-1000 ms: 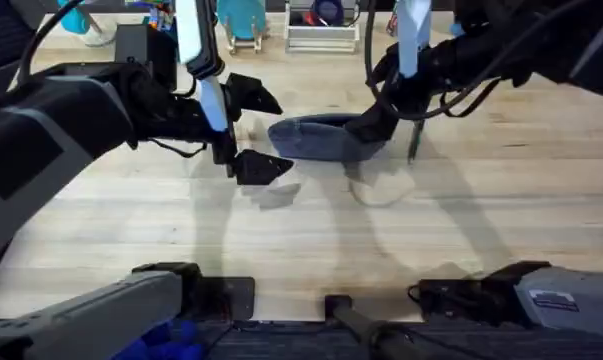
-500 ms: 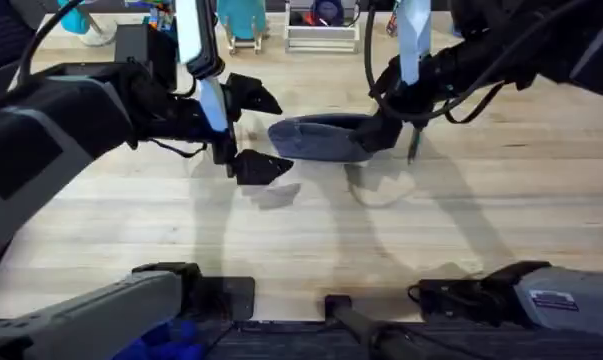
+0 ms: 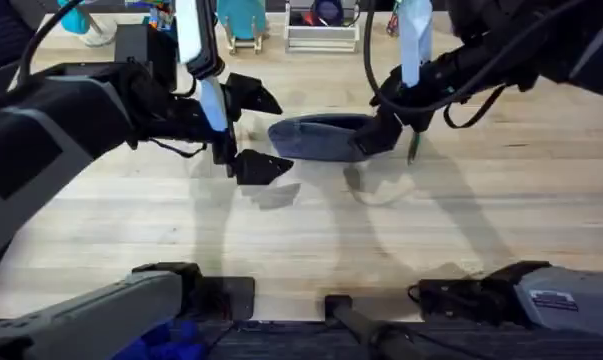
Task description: Unzip the bag, pick up the pens from the table one at a time and place them inside, then zip the bag closed.
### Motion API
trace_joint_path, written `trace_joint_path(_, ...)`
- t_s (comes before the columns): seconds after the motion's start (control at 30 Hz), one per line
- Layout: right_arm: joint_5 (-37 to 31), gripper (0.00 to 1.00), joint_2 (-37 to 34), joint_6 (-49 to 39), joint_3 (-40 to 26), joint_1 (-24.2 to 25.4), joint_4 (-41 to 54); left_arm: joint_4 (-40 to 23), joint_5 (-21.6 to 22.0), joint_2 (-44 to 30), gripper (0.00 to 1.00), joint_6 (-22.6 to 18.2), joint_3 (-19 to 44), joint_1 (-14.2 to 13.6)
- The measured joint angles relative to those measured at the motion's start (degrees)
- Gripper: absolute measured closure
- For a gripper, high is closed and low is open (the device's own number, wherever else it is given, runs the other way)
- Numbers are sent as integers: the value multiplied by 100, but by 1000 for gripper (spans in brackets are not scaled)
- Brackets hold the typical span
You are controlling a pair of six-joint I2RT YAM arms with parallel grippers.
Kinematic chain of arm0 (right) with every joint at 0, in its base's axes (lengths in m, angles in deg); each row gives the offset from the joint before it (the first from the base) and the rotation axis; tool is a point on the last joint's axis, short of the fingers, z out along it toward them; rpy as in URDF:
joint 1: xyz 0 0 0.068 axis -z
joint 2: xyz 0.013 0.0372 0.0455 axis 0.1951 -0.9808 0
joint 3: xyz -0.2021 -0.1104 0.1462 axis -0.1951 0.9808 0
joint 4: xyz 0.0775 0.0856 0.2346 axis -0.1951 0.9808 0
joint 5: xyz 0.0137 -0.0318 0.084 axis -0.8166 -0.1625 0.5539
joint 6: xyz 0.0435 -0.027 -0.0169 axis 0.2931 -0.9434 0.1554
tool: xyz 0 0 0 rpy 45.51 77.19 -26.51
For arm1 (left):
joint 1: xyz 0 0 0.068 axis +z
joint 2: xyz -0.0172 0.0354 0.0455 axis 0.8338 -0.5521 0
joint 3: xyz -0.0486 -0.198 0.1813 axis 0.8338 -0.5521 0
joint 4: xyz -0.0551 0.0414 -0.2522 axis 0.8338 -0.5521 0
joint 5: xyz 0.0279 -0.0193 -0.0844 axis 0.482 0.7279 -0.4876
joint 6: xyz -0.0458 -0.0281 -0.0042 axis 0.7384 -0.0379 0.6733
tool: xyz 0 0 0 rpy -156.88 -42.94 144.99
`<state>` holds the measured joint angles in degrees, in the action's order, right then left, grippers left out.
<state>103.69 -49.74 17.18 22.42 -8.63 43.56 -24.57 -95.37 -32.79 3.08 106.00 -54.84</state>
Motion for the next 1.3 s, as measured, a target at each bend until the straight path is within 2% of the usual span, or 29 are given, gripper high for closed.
trace_joint_path(0.1,102,143,-1,55,0,-1,0,0,1,0,8,0,0,0)
trace_joint_path(0.27,230,549,-1,102,0,-2,2,0,2,0,8,0,0,0)
trace_joint_path(0.3,241,678,-1,93,0,-2,0,0,0,0,8,0,0,0)
trace_joint_path(0.4,264,942,-1,122,0,-2,6,0,2,0,8,0,0,0)
trace_joint_path(0.67,393,971,-1,4,0,-2,0,0,2,0,8,0,0,0)
trace_joint_path(1.13,411,973,-14,-1333,0,0,-19,0,2,0,8,0,0,0)
trace_joint_path(1.3,429,972,-247,-1703,-2,0,-66,0,2,0,7,0,0,0)
